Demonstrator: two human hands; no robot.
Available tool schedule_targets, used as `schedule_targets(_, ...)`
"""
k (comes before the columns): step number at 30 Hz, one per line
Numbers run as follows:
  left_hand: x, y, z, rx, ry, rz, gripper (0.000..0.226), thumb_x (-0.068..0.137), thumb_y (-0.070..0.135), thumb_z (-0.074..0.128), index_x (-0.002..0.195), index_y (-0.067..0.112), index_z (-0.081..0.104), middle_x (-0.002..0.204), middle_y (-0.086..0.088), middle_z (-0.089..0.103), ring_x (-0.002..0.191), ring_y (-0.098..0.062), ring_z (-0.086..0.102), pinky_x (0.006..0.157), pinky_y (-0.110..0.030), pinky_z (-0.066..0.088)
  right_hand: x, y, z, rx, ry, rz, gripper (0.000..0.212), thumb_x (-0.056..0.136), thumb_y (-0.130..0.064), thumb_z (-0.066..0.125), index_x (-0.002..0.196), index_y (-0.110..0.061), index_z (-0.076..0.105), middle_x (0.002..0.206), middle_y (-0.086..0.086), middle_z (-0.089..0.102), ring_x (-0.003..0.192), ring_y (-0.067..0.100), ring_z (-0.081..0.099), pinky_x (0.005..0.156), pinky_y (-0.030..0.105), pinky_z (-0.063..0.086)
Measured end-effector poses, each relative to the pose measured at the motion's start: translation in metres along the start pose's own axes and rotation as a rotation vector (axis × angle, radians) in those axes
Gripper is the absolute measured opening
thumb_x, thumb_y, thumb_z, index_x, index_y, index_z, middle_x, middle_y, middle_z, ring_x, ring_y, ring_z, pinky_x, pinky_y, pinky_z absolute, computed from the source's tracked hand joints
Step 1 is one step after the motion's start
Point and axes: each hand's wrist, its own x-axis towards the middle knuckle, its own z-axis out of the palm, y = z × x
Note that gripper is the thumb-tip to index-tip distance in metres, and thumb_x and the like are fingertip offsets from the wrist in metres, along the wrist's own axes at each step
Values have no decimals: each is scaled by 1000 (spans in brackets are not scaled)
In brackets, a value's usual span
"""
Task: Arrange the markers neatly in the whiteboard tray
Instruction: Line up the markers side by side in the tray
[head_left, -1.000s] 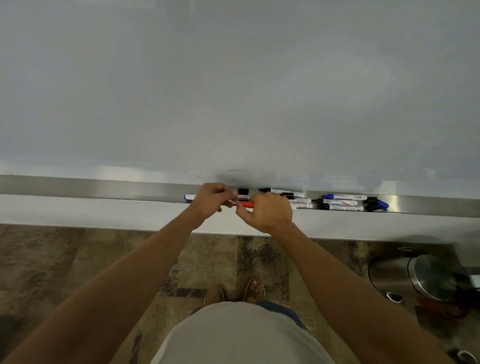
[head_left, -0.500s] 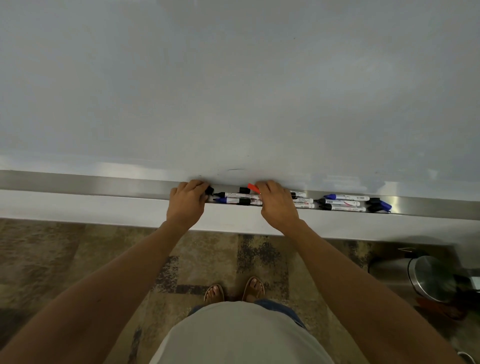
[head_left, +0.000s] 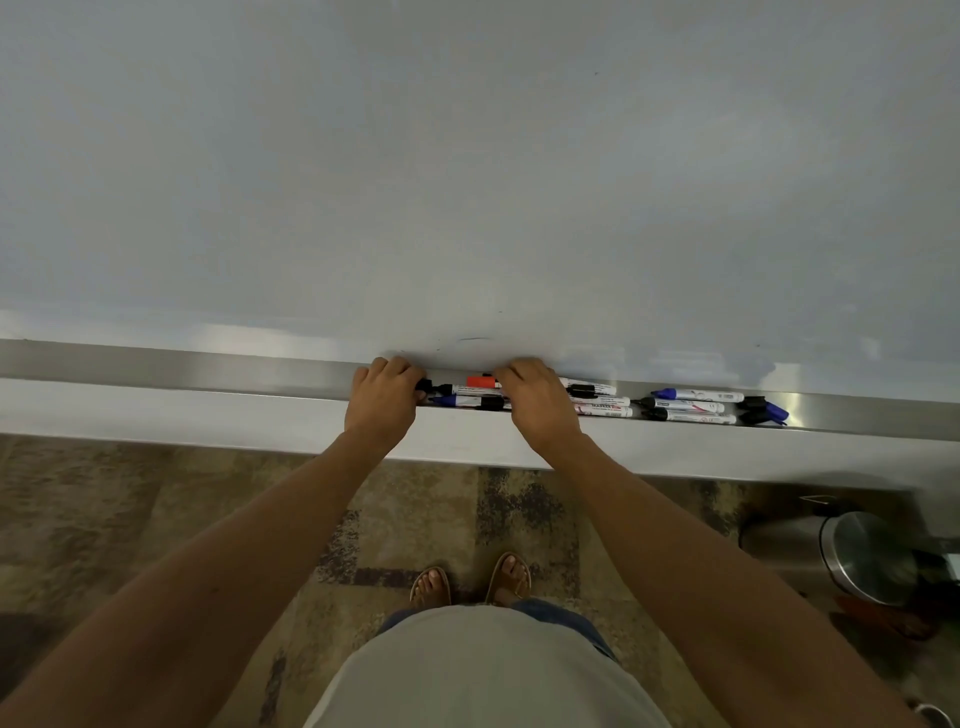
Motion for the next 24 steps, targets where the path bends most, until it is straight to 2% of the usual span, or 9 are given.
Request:
schedule_targets(3, 0, 0, -1, 6, -9, -15, 18, 92, 21, 55, 106, 15, 64, 107, -8, 62, 97, -31, 51, 80, -41, 35, -6, -2, 4, -30, 33, -10, 38, 69, 16, 59, 104, 3, 66, 96, 22, 64, 93, 40, 60, 82, 47, 52)
schedule_targets(6, -2, -1, 0, 11, -11, -23, 17, 93, 23, 55, 106, 15, 62, 107, -7, 62, 97, -31, 51, 79, -40, 34, -10, -2, 6, -86, 85, 14, 42, 70, 13, 63, 107, -4, 66, 98, 17, 65, 95, 35, 60, 82, 44, 50)
schedule_targets(10, -3, -4, 0, 6, -8, -12, 18, 94, 23, 53, 107, 16, 62, 107, -7, 63, 98, -30, 50, 78, -39, 33, -12, 0, 4, -81, 84, -26, 31, 64, 15, 68, 89, -4, 69, 84, 13, 68, 80, 31, 63, 72, 38, 51)
schedule_targets(12, -4, -5, -1, 1, -1, -2, 18, 94, 23, 53, 107, 16, 63, 107, -6, 64, 97, -30, 51, 79, -39, 33, -14, 2, 2, -112, 41, -37, 28, 64, 13, 67, 86, -3, 71, 85, 14, 70, 80, 32, 64, 73, 39, 52)
schedule_targets(16, -5, -4, -2, -5, -14, 38, 20, 95, 24, 50, 109, 20, 65, 108, -4, 63, 99, -30, 50, 80, -39, 33, -18, 0, 3, -130, -16, 7, 31, 69, 13, 61, 96, -1, 69, 94, 18, 68, 87, 37, 63, 74, 44, 51)
schedule_targets(20, -4, -1, -2, -35, -28, 62, 21, 96, 24, 50, 109, 21, 66, 109, -4, 62, 99, -30, 50, 80, -38, 33, -18, -3, 5, -139, -78, 48, 39, 84, 8, 48, 120, -3, 58, 118, 18, 59, 106, 38, 55, 88, 47, 45)
schedule_targets(24, -2, 4, -3, -62, -27, 71, 21, 95, 23, 51, 109, 19, 66, 107, -5, 63, 98, -31, 51, 79, -38, 32, -18, -5, 9, -68, -107, 87, 47, 78, 14, 44, 122, 1, 56, 121, 21, 56, 105, 40, 53, 86, 46, 45)
